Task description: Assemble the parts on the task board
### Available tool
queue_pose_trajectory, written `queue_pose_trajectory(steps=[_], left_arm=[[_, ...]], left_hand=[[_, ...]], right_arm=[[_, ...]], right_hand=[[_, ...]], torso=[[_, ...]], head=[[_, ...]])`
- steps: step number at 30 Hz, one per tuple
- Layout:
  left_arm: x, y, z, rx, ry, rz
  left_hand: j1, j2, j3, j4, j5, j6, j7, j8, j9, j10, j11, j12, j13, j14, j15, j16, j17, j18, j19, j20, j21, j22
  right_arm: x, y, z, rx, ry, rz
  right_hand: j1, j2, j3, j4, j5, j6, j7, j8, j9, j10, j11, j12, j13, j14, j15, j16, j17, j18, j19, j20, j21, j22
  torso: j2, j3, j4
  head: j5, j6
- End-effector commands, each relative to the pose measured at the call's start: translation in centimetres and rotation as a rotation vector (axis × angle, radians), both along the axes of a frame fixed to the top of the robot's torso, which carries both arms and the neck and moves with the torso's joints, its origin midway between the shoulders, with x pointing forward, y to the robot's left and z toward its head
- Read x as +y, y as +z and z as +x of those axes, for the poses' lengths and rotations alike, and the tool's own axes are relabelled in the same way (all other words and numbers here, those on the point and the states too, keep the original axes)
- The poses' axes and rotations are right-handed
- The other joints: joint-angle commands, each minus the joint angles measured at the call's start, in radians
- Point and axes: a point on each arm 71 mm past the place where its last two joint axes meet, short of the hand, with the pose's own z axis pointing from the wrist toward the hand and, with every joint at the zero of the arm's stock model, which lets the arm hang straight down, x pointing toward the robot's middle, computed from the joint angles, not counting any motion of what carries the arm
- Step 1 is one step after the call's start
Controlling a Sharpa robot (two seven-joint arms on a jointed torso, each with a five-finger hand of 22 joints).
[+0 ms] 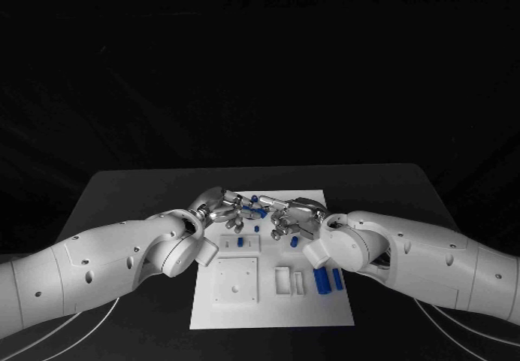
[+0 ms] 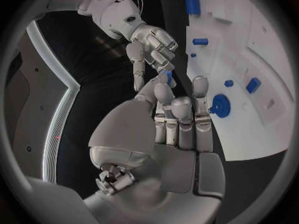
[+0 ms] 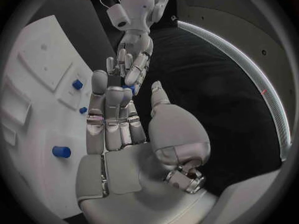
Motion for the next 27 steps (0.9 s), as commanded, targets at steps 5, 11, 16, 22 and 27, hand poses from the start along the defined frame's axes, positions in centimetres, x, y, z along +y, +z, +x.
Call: queue_pose_trajectory(steps=[5, 11, 16, 22, 27], left_arm=[[-0.46, -0.02, -0.22, -0.004, -0.016, -0.002], [-0.58, -0.08, -0.31, 0.022, -0.027, -0.029], [-0.68, -0.13, -0.38, 0.040, -0.034, -0.043], [-0.67, -0.17, -0.40, 0.051, -0.034, -0.051], [-0.52, -0.21, -0.34, 0.058, -0.026, -0.055]], left_hand=[[-0.011, 0.010, 0.010, -0.006, 0.012, 0.002, 0.007, 0.004, 0.292, 0.008, 0.003, -0.005, 0.003, 0.010, 0.002, 0.000, 0.002, -0.008, 0.003, -0.003, 0.003, 0.019], [-0.012, 0.009, 0.011, -0.007, 0.014, 0.002, 0.006, 0.004, 0.294, 0.009, 0.003, -0.006, 0.002, 0.008, 0.002, -0.001, 0.000, -0.008, 0.002, -0.003, 0.002, 0.019], [-0.013, 0.010, 0.011, -0.008, 0.015, 0.002, 0.006, 0.004, 0.296, 0.009, 0.004, -0.006, 0.002, 0.008, 0.003, -0.001, 0.001, -0.007, 0.001, -0.002, 0.002, 0.019], [-0.014, 0.010, 0.011, -0.008, 0.015, 0.002, 0.006, 0.004, 0.298, 0.009, 0.004, -0.006, 0.002, 0.008, 0.003, -0.001, 0.001, -0.007, 0.001, -0.002, 0.002, 0.019], [-0.014, 0.010, 0.011, -0.008, 0.015, 0.002, 0.006, 0.004, 0.298, 0.009, 0.004, -0.006, 0.002, 0.008, 0.003, -0.001, 0.001, -0.007, 0.001, -0.002, 0.002, 0.019]], right_arm=[[0.45, 0.28, 0.05, -0.025, 0.035, 0.019], [0.31, 0.19, 0.29, -0.031, 0.027, 0.010], [0.29, 0.18, 0.37, -0.043, 0.030, 0.002], [0.25, 0.26, 0.42, -0.074, 0.042, -0.021], [-0.04, 0.43, 0.55, -0.136, 0.054, -0.062]], right_hand=[[0.004, -0.007, 0.006, 0.002, -0.004, -0.073, 0.020, -0.001, -0.046, -0.019, 0.012, -0.005, -0.050, -0.023, 0.010, -0.006, -0.027, 0.014, 0.000, 0.016, -0.032, -0.013], [0.004, -0.012, 0.004, 0.006, -0.004, -0.110, 0.031, 0.000, -0.069, -0.038, 0.020, 0.009, -0.076, -0.038, 0.018, -0.003, -0.045, 0.019, -0.005, 0.025, -0.045, -0.029], [0.005, -0.012, 0.005, 0.006, -0.005, -0.113, 0.032, 0.000, -0.072, -0.043, 0.022, 0.017, -0.091, -0.042, 0.019, 0.001, -0.052, 0.019, -0.006, 0.026, -0.045, -0.036], [0.006, -0.011, 0.005, 0.006, -0.008, -0.111, 0.032, 0.000, -0.073, -0.044, 0.021, 0.020, -0.095, -0.042, 0.019, 0.003, -0.055, 0.019, -0.006, 0.025, -0.044, -0.037], [0.005, -0.012, 0.003, 0.005, -0.008, -0.108, 0.031, 0.000, -0.073, -0.044, 0.021, 0.023, -0.100, -0.042, 0.018, 0.005, -0.058, 0.019, -0.005, 0.025, -0.043, -0.039]], torso=[[0.000, -0.0002, 0.0001], [0.000, -0.0001, 0.0006], [0.000, -0.0001, 0.0003], [0.000, -0.0001, 0.0008], [0.000, 0.0002, 0.0005]], head=[[0.000, 0.002], [0.001, 0.003], [0.001, 0.002], [0.001, 0.003], [0.004, 0.005]])
